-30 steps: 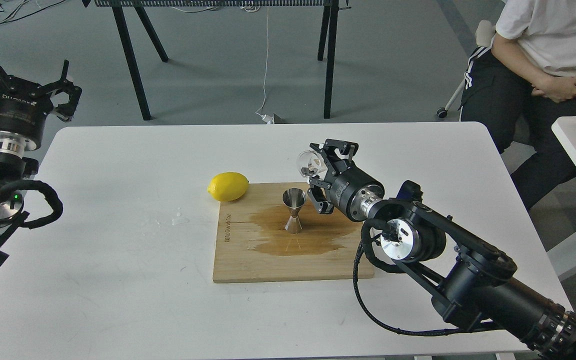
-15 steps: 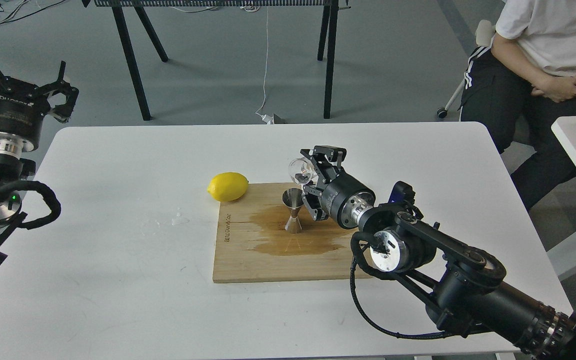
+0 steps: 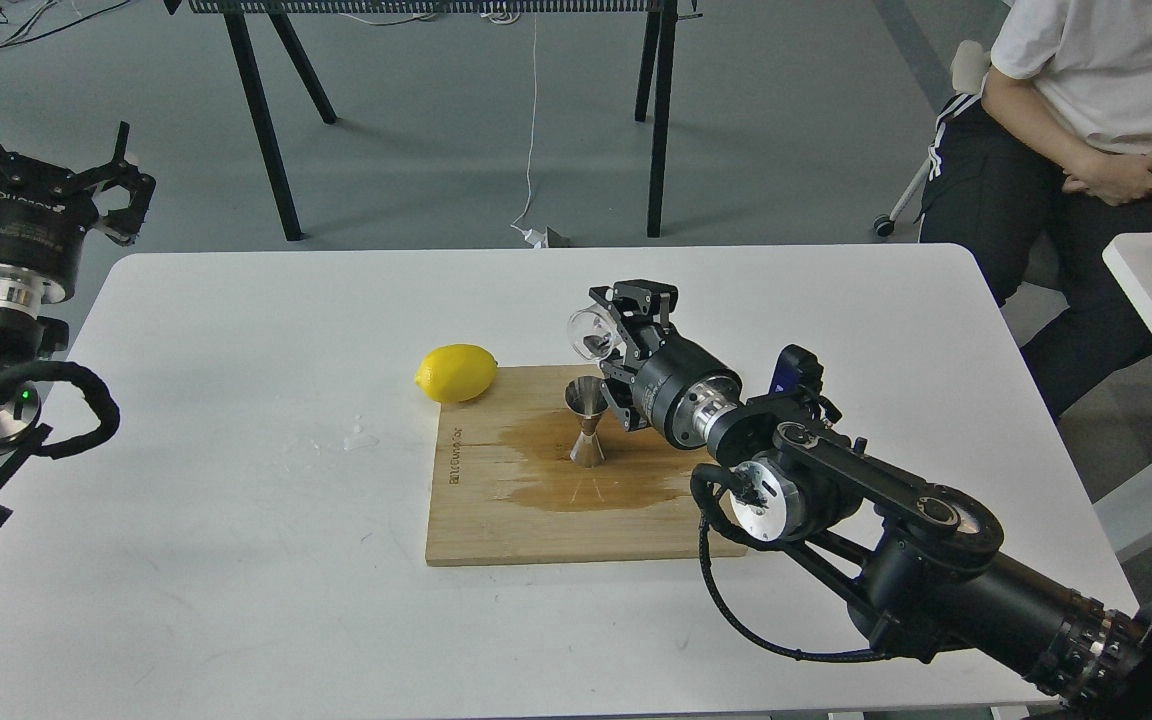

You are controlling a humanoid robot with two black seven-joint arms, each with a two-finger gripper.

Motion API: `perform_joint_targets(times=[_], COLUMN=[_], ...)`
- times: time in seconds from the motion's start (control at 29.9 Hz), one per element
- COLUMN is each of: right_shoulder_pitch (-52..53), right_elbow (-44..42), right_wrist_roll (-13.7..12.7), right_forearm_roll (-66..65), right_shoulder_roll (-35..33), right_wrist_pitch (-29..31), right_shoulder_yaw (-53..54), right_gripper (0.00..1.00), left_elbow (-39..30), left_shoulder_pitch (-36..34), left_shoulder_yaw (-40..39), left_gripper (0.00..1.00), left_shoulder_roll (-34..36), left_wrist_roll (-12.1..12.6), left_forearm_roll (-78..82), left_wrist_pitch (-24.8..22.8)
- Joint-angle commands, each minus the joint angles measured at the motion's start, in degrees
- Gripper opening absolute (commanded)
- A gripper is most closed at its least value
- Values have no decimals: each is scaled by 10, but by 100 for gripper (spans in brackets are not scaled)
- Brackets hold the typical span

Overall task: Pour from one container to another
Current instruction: 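Tilt the glass cup with the right gripper to pour into the jigger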

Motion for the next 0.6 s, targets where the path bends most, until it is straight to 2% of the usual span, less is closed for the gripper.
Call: perform_joint_targets(times=[0.0, 0.43, 0.57], right_shoulder_pitch=[0, 6, 10], right_elbow=[1, -1, -3], right_wrist_roll=[0, -2, -3], right_forearm_roll=[-1, -56, -78], right_shoulder_roll=[-3, -4, -6], right_wrist_pitch=[0, -2, -19], right_shoulder_yaw=[-11, -35, -55], right_gripper=[22, 22, 22], left_elbow=[0, 3, 3], left_shoulder_pitch=[0, 0, 0], left_shoulder_yaw=[-1, -1, -1], left_gripper=[100, 100, 100], left_shoulder_roll=[0, 0, 0], left_wrist_roll=[-1, -1, -1], left_forearm_roll=[0, 0, 0], left_wrist_pitch=[0, -1, -1])
